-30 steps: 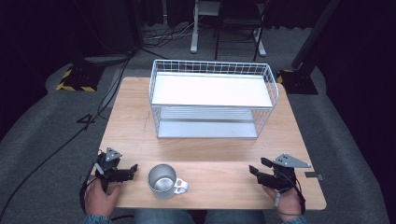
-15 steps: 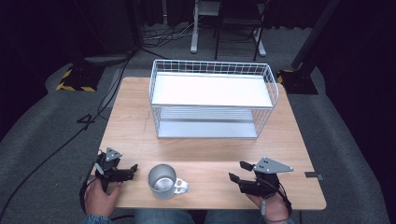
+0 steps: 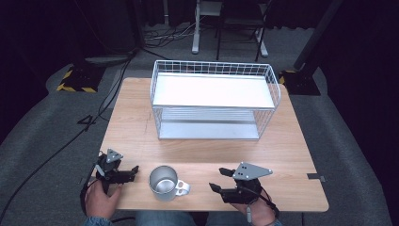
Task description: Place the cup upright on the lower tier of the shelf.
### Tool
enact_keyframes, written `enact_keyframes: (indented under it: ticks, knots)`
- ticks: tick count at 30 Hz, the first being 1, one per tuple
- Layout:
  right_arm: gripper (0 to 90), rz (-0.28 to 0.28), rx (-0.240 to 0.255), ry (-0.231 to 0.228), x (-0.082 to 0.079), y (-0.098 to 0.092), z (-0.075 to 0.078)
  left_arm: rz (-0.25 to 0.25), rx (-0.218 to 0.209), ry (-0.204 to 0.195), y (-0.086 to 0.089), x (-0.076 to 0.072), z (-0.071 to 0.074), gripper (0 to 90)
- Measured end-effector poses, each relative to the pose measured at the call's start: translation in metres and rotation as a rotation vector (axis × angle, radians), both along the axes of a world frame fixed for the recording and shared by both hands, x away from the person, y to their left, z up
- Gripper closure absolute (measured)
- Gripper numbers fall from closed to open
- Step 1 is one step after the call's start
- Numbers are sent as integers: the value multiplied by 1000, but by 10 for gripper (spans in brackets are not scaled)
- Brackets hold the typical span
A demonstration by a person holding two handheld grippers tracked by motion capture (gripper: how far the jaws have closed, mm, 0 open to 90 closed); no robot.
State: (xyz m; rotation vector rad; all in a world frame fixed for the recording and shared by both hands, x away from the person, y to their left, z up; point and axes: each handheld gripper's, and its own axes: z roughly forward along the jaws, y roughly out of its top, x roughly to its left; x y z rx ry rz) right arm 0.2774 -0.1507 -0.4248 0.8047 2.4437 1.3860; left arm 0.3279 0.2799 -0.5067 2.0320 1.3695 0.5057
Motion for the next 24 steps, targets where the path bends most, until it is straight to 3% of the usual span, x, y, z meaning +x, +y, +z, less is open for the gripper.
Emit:
enact_keyframes:
  ticks: [15, 24]
  knots:
    - [378, 131, 1, 6, -3, 38, -8, -1, 1, 0, 0, 0, 0, 73]
    - [420, 201, -20, 33, 2, 66, -17, -1, 0, 0, 0, 0, 0, 73]
